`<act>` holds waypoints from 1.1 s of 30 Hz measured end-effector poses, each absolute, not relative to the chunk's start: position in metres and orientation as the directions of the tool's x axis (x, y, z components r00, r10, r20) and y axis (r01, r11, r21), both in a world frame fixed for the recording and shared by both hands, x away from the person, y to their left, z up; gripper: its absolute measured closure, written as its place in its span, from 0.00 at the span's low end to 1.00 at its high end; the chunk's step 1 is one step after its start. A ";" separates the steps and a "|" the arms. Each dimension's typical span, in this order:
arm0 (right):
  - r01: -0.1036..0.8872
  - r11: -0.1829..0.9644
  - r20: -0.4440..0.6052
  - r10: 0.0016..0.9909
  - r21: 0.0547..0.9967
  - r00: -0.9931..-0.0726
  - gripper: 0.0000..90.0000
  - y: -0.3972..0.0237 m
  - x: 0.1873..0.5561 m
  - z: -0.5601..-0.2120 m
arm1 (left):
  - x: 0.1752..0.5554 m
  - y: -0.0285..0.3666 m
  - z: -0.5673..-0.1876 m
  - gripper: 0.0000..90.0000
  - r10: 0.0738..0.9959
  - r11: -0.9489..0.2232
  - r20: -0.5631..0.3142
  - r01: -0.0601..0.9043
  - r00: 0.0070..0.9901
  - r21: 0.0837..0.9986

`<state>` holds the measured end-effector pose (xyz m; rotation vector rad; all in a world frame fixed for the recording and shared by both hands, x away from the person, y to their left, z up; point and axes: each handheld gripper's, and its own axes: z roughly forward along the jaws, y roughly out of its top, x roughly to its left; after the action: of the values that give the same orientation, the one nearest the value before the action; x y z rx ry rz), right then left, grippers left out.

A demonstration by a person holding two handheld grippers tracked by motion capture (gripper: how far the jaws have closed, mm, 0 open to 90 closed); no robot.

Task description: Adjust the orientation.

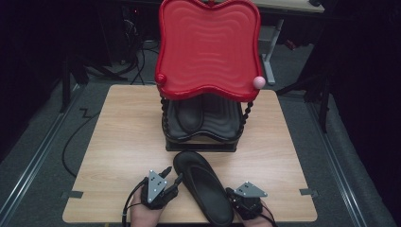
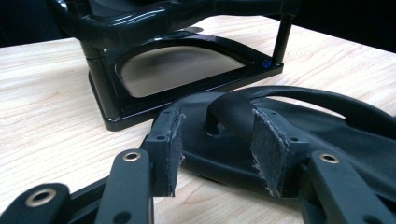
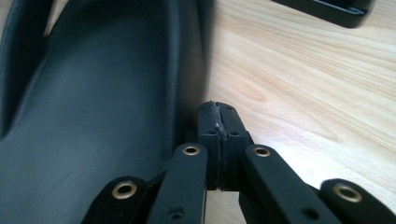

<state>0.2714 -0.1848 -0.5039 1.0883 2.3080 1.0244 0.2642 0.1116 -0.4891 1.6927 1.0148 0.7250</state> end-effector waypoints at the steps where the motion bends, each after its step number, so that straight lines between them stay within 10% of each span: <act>1: 0.493 0.436 -0.033 0.774 0.753 -0.633 1.00 -0.183 0.270 -0.504 | 0.264 0.113 -0.489 0.59 0.884 -0.157 0.005 0.287 0.467 0.945; 24: 0.376 0.426 0.003 0.658 0.823 -0.753 0.82 -0.104 0.277 -0.493 | 0.231 0.137 -0.502 0.52 0.903 -0.198 0.025 0.365 0.428 0.910; 33: 0.336 0.376 0.004 0.662 0.864 -0.750 0.63 -0.080 0.271 -0.487 | 0.231 0.129 -0.506 0.68 0.900 -0.208 0.019 0.389 0.436 0.897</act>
<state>0.2709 -0.0797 -0.4875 0.8722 2.2977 1.3214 0.2309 0.1290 -0.5062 1.7901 1.1065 0.7132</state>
